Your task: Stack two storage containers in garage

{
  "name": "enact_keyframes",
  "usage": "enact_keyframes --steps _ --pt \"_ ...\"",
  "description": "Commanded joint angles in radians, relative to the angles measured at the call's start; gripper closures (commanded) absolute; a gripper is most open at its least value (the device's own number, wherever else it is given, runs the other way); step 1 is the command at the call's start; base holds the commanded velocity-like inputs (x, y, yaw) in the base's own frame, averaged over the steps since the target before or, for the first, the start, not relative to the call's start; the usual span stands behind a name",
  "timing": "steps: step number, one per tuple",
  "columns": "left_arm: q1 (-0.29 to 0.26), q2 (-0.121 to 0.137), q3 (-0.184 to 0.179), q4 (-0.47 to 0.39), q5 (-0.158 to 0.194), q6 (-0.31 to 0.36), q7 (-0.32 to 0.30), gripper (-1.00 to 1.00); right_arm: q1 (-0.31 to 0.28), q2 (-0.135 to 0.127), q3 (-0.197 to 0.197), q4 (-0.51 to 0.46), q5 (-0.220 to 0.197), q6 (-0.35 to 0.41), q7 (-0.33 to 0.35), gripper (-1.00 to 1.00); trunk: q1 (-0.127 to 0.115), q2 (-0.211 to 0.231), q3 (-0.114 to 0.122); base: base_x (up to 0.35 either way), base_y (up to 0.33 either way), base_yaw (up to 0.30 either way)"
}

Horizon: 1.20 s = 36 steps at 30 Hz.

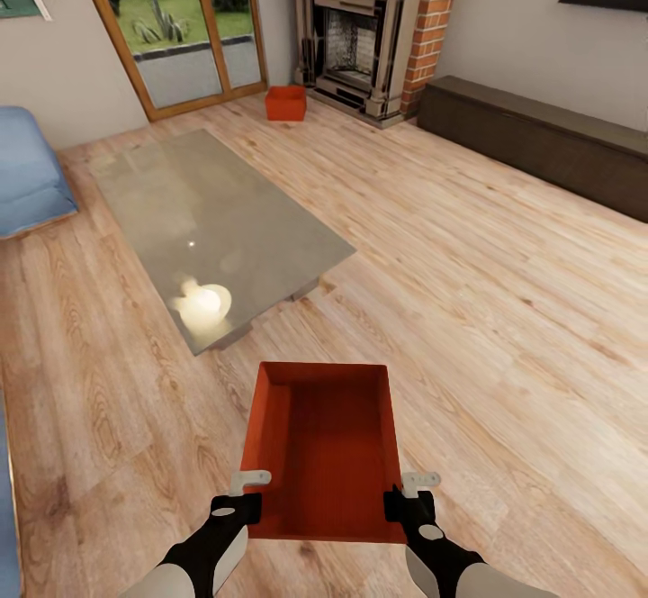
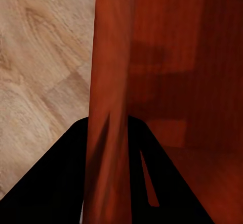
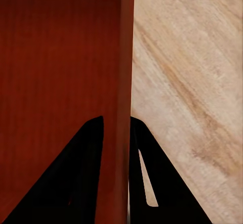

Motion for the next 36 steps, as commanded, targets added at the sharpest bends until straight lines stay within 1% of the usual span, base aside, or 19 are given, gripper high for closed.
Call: enact_keyframes --steps 1,36 --pt "0.001 0.0 0.003 -0.001 -0.002 0.008 0.011 1.0 -0.001 0.0 -0.028 -0.001 -0.006 -0.005 -0.011 1.0 -0.004 0.007 0.004 0.0 0.0 0.0" --pt "0.001 0.0 0.003 -0.002 -0.002 0.005 0.012 1.0 -0.001 0.0 -0.028 -0.001 -0.006 -0.005 -0.011 1.0 -0.138 0.252 0.17 0.0 0.0 0.0"
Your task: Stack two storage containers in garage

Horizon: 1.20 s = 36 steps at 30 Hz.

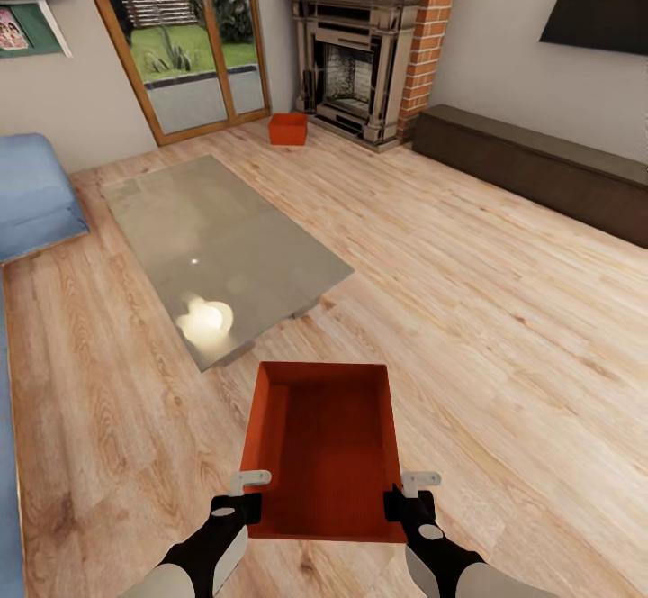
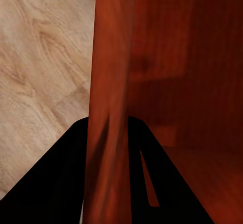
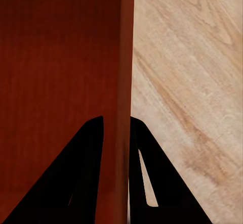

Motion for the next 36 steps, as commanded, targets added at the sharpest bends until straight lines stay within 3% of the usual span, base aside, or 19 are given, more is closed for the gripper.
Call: enact_keyframes --steps 1,36 --pt "0.0 0.0 0.005 -0.002 -0.005 0.007 0.011 1.0 -0.001 0.0 -0.028 0.0 -0.007 -0.005 -0.011 1.0 -0.004 0.007 0.004 0.0 0.0 0.0" --pt "0.0 0.0 0.006 -0.002 -0.005 0.003 0.013 1.0 -0.001 0.0 -0.028 0.0 -0.007 -0.005 -0.011 1.0 -0.138 0.252 0.17 0.0 0.0 0.0"
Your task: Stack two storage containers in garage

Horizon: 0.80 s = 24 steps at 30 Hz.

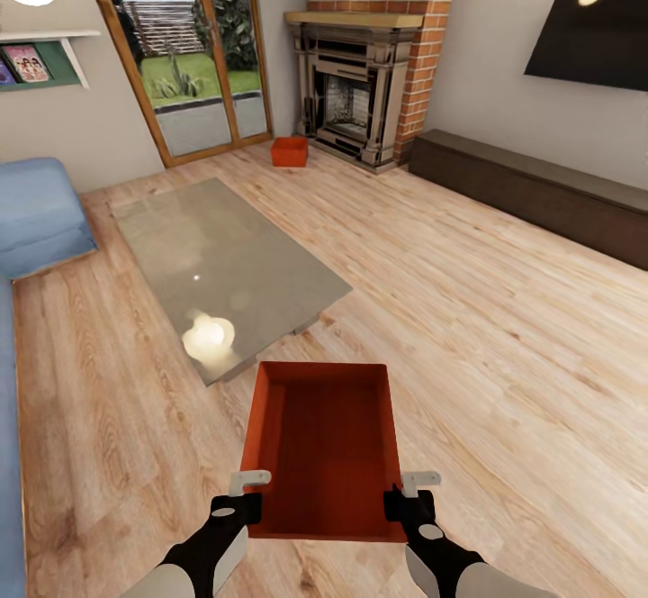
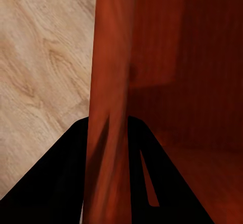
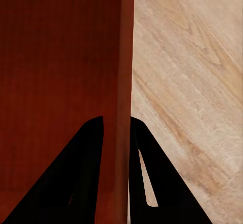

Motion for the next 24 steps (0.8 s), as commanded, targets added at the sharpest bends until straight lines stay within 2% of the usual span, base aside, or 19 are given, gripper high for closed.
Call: enact_keyframes --steps 1,24 --pt "0.0 0.0 0.01 -0.003 -0.011 0.007 0.011 1.0 -0.001 0.0 -0.029 0.002 -0.009 -0.004 -0.011 1.0 -0.004 0.006 0.004 0.0 0.0 0.0" --pt "0.0 0.0 0.009 -0.005 -0.011 0.007 0.013 1.0 0.0 0.0 -0.029 0.002 -0.009 -0.004 -0.011 1.0 -0.092 0.167 0.113 0.0 0.0 0.0"
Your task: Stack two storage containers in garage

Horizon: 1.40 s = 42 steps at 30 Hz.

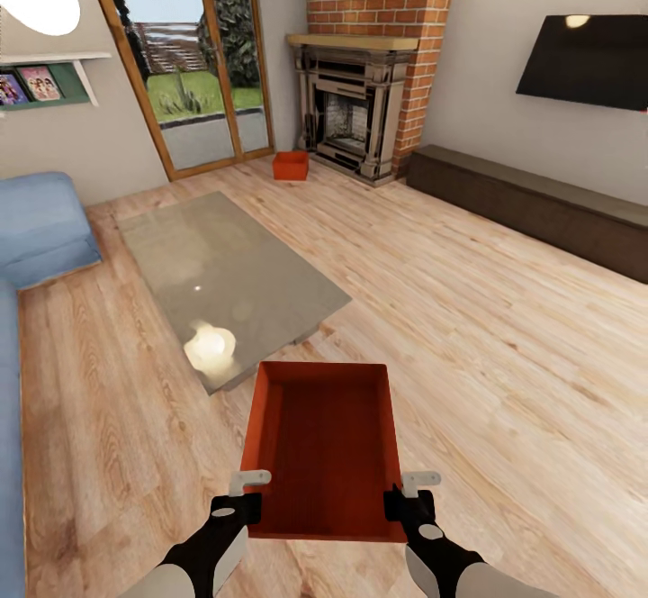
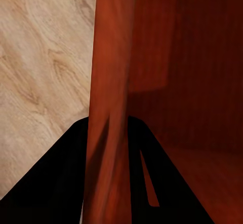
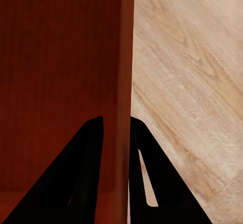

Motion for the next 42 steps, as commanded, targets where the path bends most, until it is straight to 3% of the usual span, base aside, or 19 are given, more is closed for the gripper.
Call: enact_keyframes --steps 1,11,42 --pt "0.0 0.0 0.012 -0.003 -0.013 0.007 0.012 1.0 -0.001 0.0 -0.028 0.002 -0.009 -0.004 -0.011 1.0 -0.003 0.006 0.004 0.0 0.0 0.0" --pt "0.0 0.0 0.011 -0.003 -0.012 0.007 0.011 1.0 -0.001 0.0 -0.028 0.002 -0.009 -0.004 -0.011 1.0 -0.042 0.076 0.051 0.0 0.0 0.0" --pt "0.0 0.0 0.012 -0.006 -0.012 0.006 0.01 1.0 -0.001 0.0 -0.028 0.002 -0.009 -0.004 -0.011 1.0 -0.042 0.076 0.101 0.0 0.0 0.0"
